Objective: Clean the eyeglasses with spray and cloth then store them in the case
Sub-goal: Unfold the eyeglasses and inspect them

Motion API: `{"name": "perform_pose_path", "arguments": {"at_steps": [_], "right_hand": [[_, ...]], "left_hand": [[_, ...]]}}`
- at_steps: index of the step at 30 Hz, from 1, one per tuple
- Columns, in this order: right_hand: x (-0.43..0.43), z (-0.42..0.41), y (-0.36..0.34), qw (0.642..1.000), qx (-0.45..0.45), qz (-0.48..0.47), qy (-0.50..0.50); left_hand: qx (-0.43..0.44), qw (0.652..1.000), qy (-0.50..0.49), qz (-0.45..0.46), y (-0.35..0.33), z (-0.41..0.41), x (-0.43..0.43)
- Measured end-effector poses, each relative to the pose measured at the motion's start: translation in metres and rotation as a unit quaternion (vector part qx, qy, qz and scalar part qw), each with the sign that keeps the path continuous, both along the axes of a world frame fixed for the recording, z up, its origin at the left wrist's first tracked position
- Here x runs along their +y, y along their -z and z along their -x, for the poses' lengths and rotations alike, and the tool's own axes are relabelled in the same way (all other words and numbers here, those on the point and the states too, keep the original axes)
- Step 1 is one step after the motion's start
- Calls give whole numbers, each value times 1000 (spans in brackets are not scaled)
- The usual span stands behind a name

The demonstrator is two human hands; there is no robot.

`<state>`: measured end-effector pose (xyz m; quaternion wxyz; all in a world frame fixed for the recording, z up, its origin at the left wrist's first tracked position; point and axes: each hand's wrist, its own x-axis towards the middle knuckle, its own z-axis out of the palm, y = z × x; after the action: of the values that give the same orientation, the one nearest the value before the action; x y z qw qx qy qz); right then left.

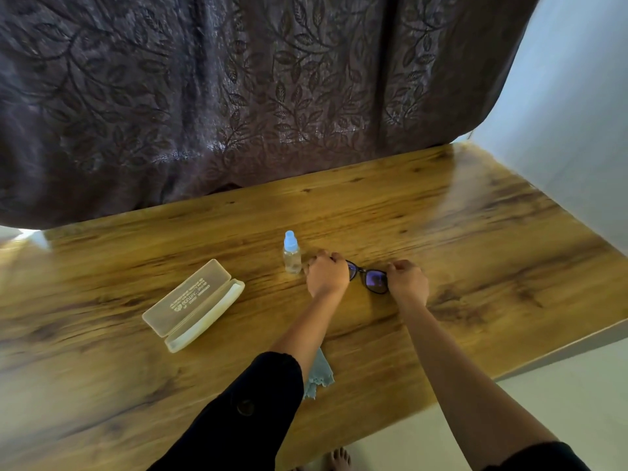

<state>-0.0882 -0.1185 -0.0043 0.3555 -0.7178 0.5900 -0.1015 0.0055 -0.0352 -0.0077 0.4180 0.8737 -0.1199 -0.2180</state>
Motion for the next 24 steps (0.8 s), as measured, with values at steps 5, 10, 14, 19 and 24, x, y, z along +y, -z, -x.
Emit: {"name": "perform_pose_path", "arguments": {"at_steps": [5, 10, 14, 19, 24], "right_hand": [[-4, -1, -7, 999, -29, -19, 29], [-12, -12, -33, 988, -138, -3, 75], [-13, -30, -66, 969, -223, 28, 100], [-3, -51, -99, 944, -320, 41, 75], [13, -68, -119, 926, -372, 60, 26]], "left_hand": [[7, 1000, -5, 28, -15, 3, -7], [-12, 995, -26, 97, -47, -5, -11], [-18, 984, -66, 165, -80, -19, -12], [-41, 964, -115, 238, -118, -37, 2], [-69, 939, -167, 293, -142, -51, 30]]}}
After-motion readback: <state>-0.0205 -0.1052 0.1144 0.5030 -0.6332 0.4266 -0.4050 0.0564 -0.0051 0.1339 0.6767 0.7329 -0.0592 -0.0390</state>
